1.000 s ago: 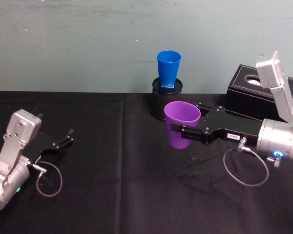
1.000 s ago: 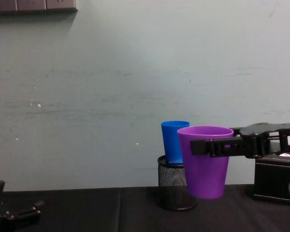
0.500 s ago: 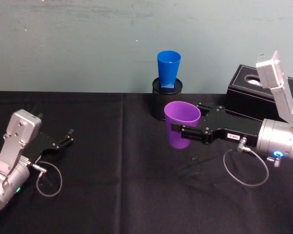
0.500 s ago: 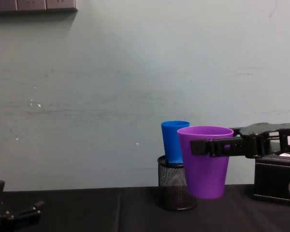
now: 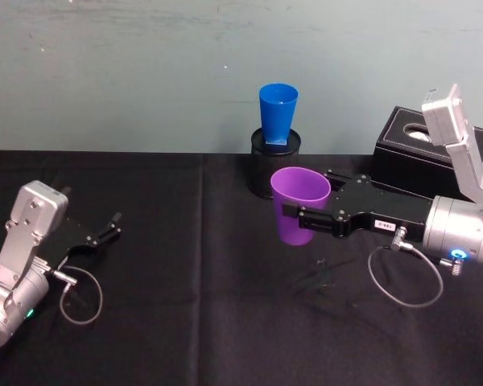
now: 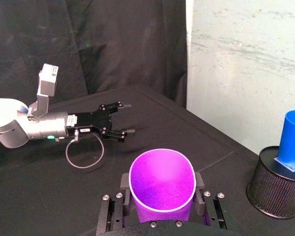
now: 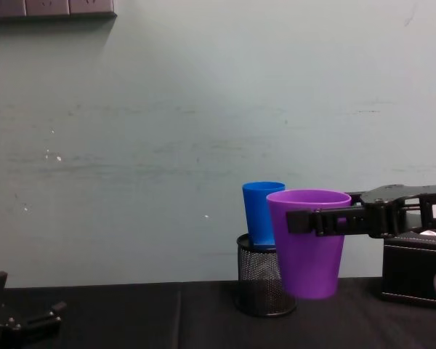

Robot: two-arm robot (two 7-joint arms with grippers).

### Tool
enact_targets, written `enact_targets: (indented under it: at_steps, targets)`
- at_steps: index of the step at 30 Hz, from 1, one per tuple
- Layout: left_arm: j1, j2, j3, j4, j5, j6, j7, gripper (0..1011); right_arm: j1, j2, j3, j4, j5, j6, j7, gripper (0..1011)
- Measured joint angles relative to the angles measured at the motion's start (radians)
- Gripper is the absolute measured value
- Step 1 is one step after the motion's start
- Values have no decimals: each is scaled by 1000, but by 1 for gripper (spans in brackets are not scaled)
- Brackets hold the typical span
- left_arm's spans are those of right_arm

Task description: Pick up one cup with a gripper and tap it against the other cup.

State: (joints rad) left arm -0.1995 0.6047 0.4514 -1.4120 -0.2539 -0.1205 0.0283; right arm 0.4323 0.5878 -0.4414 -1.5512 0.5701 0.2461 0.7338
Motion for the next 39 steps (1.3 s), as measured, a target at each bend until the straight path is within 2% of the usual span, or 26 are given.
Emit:
enact_targets:
  at_steps: [12, 17, 25, 30, 39]
  targets:
    - [0, 0, 0, 0, 0, 0, 0, 1011, 8, -6, -49, 64, -22, -54, -24, 726]
    - [0, 0, 0, 0, 0, 0, 0, 1011, 9, -18, -73, 120, -29, -105, -33, 726]
    - [0, 0, 0, 0, 0, 0, 0, 1011, 0, -23, -101, 172, -54, -188, -34, 726]
    - [0, 0, 0, 0, 0, 0, 0, 1011, -7, -38, -109, 211, -65, -236, -29, 726]
    - [0, 0, 0, 0, 0, 0, 0, 1011, -17, -66, -110, 263, -84, -274, -38, 724]
